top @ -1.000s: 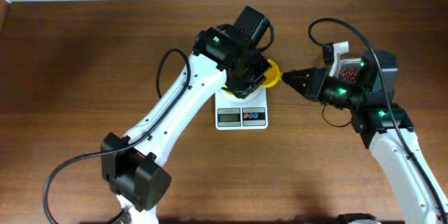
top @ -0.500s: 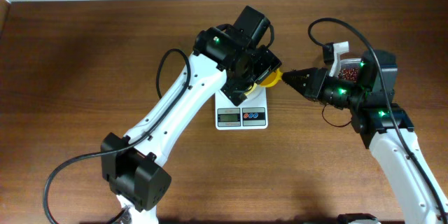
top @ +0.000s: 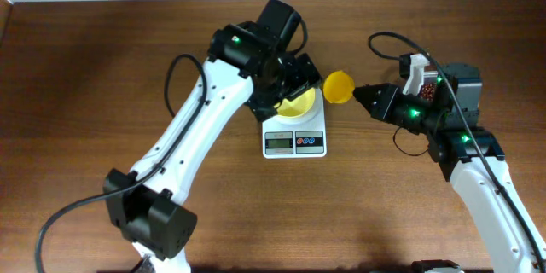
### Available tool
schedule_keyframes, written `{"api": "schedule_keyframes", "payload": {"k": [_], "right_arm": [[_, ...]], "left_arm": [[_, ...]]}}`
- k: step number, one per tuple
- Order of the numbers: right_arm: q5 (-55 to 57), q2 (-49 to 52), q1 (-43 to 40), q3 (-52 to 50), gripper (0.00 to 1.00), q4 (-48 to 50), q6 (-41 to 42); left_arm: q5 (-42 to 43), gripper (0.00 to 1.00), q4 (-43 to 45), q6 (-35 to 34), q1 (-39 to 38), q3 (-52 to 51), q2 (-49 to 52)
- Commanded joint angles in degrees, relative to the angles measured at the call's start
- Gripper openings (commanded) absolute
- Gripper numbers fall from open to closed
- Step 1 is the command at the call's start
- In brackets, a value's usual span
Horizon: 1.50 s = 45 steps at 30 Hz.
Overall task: Scoop item into bowl and weigh 50g on scale
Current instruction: 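Release the scoop with the left gripper and carry it right toward the bean tub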
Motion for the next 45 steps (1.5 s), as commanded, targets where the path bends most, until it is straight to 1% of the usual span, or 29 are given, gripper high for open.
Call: {"api": "schedule_keyframes", "payload": {"k": [1, 3, 5, 7, 11, 15, 18, 19, 22, 23, 24, 25, 26, 27, 29, 31, 33, 36, 39, 41, 44, 45], "right_arm": [[10.2, -1.4, 0.3, 4.0, 0.04, -8.0, -7.6], [17.4, -2.6, 0.3, 9.0, 0.04, -18.2, -12.0], [21.8, -3.1, 0.3, 12.3, 0.04, -23.8, -14.4], [28.7, -3.5, 0.3, 16.6, 0.04, -30.6, -16.4], [37.7, -3.5, 0.3, 21.6, 0.04, -37.1, -18.9], [49.9, -3.5, 0.3, 23.1, 0.04, -42.6, -18.9], [54.3, -3.5, 0.3, 23.1, 0.04, -44.0, -18.9], [56.2, -3.5, 0.3, 23.1, 0.04, -43.9, -19.7], [58.6, -3.5, 0.3, 23.1, 0.04, -44.3, -20.4], [58.4, -3.5, 0.3, 23.1, 0.04, -44.5, -20.3], [58.0, -3.5, 0.3, 23.1, 0.04, -44.4, -20.2], [57.0, -3.5, 0.3, 23.1, 0.04, -44.1, -20.2], [56.2, -3.5, 0.3, 23.1, 0.04, -43.8, -20.2], [55.6, -3.5, 0.3, 23.1, 0.04, -43.5, -20.2], [55.0, -3.5, 0.3, 23.1, 0.04, -43.1, -20.2], [54.3, -3.5, 0.3, 23.1, 0.04, -42.7, -20.2], [53.7, -3.5, 0.3, 23.1, 0.04, -42.7, -20.2], [53.8, -3.5, 0.3, 23.1, 0.04, -42.7, -20.2], [53.7, -3.5, 0.3, 23.1, 0.04, -42.7, -20.2], [53.7, -3.5, 0.3, 23.1, 0.04, -42.7, -20.2], [53.7, -3.5, 0.3, 23.1, 0.04, -42.8, -20.2], [53.7, -3.5, 0.3, 23.1, 0.04, -42.9, -20.2]], "left_arm": [[0.6, 0.99, -1.0, 11.7, 0.0, 1.2, -3.6], [0.4, 0.99, -1.0, 16.0, 0.0, 1.2, -3.8], [0.4, 0.99, -1.0, 17.9, 0.0, 1.2, -3.8], [0.1, 0.99, -1.0, 19.0, 0.0, 1.2, -3.8], [-5.5, 0.99, -1.1, 19.0, 0.0, 1.2, -3.8], [-6.1, 0.99, -1.3, 19.0, 0.0, 1.2, -3.8], [-6.3, 0.99, -2.5, 19.0, 0.0, 1.2, -3.7], [-6.3, 0.97, -2.4, 19.0, 0.0, 1.2, -3.7], [-6.3, 0.97, -4.0, 19.0, 0.0, 1.2, -3.7], [-7.2, 0.94, -4.7, 19.0, 0.0, 1.2, -3.7], [-8.7, 0.74, -5.4, 19.0, 0.0, 1.2, -3.7], [-10.2, 0.58, -6.0, 19.0, 0.0, 1.2, -3.7], [-12.0, 0.27, -6.9, 19.0, 0.0, 1.2, -3.7], [-13.3, 0.0, -7.7, 19.0, 0.0, 1.2, -3.7], [-13.8, 0.0, -8.1, 20.7, -0.3, 1.2, -3.7], [-14.5, 0.0, -8.0, 20.6, -1.1, 1.2, -3.7], [-17.1, 0.0, -7.8, 17.8, -3.0, 1.2, -3.7], [-25.1, 0.0, -7.8, 9.2, -8.2, 1.0, -3.7], [-33.6, 0.0, -7.7, -2.4, -14.7, -0.8, -3.7], [-37.8, 0.0, -6.9, -9.4, -19.1, -3.7, -3.7], [-39.7, 0.0, -4.2, -17.3, -22.7, -9.7, -3.7], [-39.7, 0.0, -1.4, -18.9, -23.2, -13.0, -3.7]]}}
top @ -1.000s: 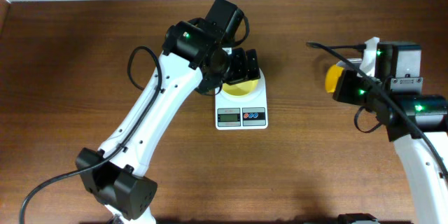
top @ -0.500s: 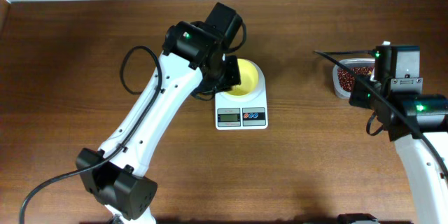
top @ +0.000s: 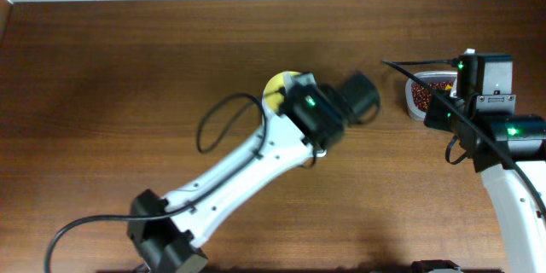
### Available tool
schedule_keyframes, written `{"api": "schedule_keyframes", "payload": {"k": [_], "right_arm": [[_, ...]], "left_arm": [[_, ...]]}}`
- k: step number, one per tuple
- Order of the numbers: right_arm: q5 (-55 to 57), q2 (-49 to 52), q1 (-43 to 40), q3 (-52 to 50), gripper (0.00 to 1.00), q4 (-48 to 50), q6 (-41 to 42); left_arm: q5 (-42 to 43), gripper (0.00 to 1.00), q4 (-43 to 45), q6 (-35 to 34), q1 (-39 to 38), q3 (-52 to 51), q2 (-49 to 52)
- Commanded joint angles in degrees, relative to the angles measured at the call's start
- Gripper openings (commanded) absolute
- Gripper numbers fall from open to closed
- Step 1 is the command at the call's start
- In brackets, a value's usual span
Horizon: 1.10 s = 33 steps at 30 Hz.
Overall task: Scoop item into bowl and weigh 50g on scale
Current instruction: 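Release the scoop with the left gripper and carry it right toward the bean tub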
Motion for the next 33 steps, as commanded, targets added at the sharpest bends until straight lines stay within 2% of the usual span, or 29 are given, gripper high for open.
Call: {"api": "schedule_keyframes", "payload": {"k": [1, 7, 13, 26, 33], "right_arm": [[-0.3, -0.5, 0.3, 1.2, 0.04, -0.1, -0.5], [-0.3, -0.5, 0.3, 1.2, 0.04, 0.0, -0.4], [-1.9, -0.5, 0.3, 1.2, 0.04, 0.0, -0.4], [-1.9, -0.5, 0.3, 1.2, 0.04, 0.0, -0.4], [-1.9, -0.5, 0.3, 1.2, 0.04, -0.3, -0.4]], "left_arm": [[-4.8, 0.0, 6.0, -10.4, -1.4, -8.8, -1.1], [-4.8, 0.0, 23.8, -10.3, -1.6, -23.8, -1.1], [-4.8, 0.0, 33.4, -10.4, -1.5, -30.1, -1.0], [-6.8, 0.0, 36.0, -10.4, -1.5, -30.3, 4.4], [-8.7, 0.0, 36.0, -14.0, -1.5, -30.3, 7.2]]}}
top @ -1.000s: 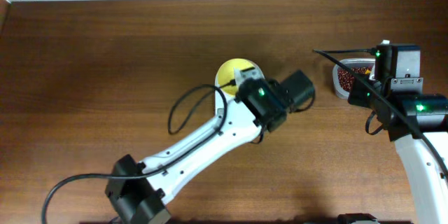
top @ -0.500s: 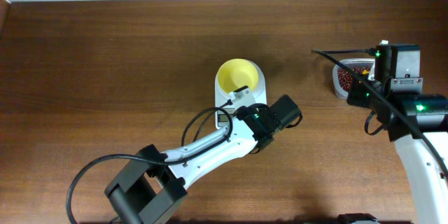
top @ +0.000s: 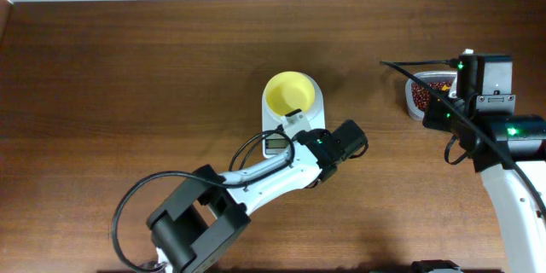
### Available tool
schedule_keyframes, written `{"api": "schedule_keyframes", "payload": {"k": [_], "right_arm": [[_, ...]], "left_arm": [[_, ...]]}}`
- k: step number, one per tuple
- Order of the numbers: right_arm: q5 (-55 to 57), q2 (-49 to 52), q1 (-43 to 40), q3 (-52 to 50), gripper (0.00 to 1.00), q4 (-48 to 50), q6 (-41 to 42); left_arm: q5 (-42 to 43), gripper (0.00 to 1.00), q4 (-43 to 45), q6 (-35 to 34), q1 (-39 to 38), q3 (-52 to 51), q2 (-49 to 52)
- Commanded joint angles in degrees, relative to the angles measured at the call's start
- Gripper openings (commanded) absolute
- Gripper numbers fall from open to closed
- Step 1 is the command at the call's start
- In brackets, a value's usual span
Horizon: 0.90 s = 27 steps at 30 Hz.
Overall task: Scoop item into bowl and weigh 50g on scale
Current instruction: 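Release the scoop with the left gripper and carry it right toward the bean tub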
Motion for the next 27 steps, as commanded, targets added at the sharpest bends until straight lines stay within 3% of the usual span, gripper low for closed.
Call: {"api": "schedule_keyframes", "payload": {"k": [1, 15, 27], "right_arm": [[-0.4, -0.5, 0.3, 1.2, 0.04, -0.1, -0.4], [-0.4, -0.5, 0.3, 1.2, 0.04, -0.2, -0.4], [-0.4, 0.0, 0.3, 1.2, 0.04, 0.0, 0.0]], "left_arm": [[-2.4, 0.0, 0.1, -2.3, 0.0, -0.5, 1.9], [-9.4, 0.0, 4.9, -2.3, 0.0, -0.5, 2.1], [-9.4, 0.0, 7.5, -2.3, 0.0, -0.5, 5.2]]}}
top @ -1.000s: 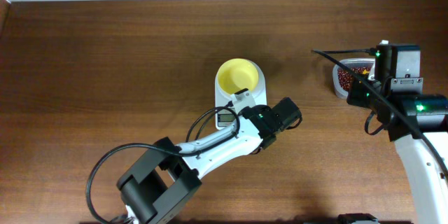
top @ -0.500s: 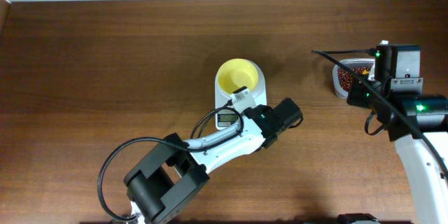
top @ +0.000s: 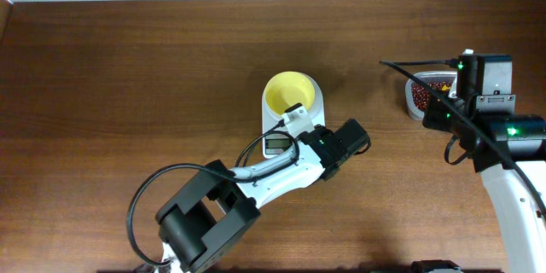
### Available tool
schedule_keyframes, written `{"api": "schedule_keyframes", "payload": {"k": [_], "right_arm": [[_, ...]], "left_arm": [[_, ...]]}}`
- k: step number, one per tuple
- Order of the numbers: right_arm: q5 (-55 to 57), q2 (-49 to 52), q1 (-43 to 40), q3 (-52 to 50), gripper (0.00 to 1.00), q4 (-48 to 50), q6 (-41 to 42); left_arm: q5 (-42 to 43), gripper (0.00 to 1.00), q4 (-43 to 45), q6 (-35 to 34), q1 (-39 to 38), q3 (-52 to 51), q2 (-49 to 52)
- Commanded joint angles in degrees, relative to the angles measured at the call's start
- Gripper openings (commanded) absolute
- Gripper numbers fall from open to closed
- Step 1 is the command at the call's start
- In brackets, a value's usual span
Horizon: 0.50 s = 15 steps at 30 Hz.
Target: Scoop item into bowl and weigh 50g on scale
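A yellow bowl [top: 290, 92] sits on the white scale [top: 314, 113], and it looks empty. The scale's display [top: 277, 143] faces the front edge. My left gripper [top: 356, 137] hangs just past the scale's front right corner, with its forearm lying across the scale's front. Its fingers read as one dark block, so I cannot tell their state. A container of red beans [top: 424, 94] stands at the right. My right wrist [top: 485, 81] hovers over its right side and hides the right gripper. No scoop shows.
The left arm's elbow and base [top: 205, 230] fill the lower middle of the brown table [top: 128, 94]. The right arm's link [top: 512, 179] runs down the right edge. A black cable [top: 409, 70] arcs over the bean container.
My left gripper has shifted slightly right and away from the front, still by the scale's front right corner. The left elbow has moved a little. The right arm, bowl and beans are unchanged.
At first my left gripper was at the bowl on the scale and my right held a yellow scoop beside it. Then the left arm covered the scale and the right wrist stood over the bean container. Later the left gripper lay at the scale's front right corner, where it remains.
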Motion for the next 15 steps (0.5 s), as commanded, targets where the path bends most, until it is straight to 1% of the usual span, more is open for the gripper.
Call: {"api": "schedule_keyframes", "payload": {"k": [1, 6, 15], "right_arm": [[-0.6, 0.5, 0.3, 1.2, 0.04, 0.0, 0.0], [-1.4, 2.3, 0.3, 1.2, 0.04, 0.1, 0.0], [-1.4, 2.4, 0.3, 1.2, 0.04, 0.3, 0.0]], "left_arm": [[-1.3, 0.0, 0.6, -0.7, 0.0, -0.4, 2.7], [-2.5, 0.0, 0.7, -0.7, 0.0, -0.4, 2.7], [-2.8, 0.0, 0.8, -0.7, 0.0, -0.4, 2.7]]}}
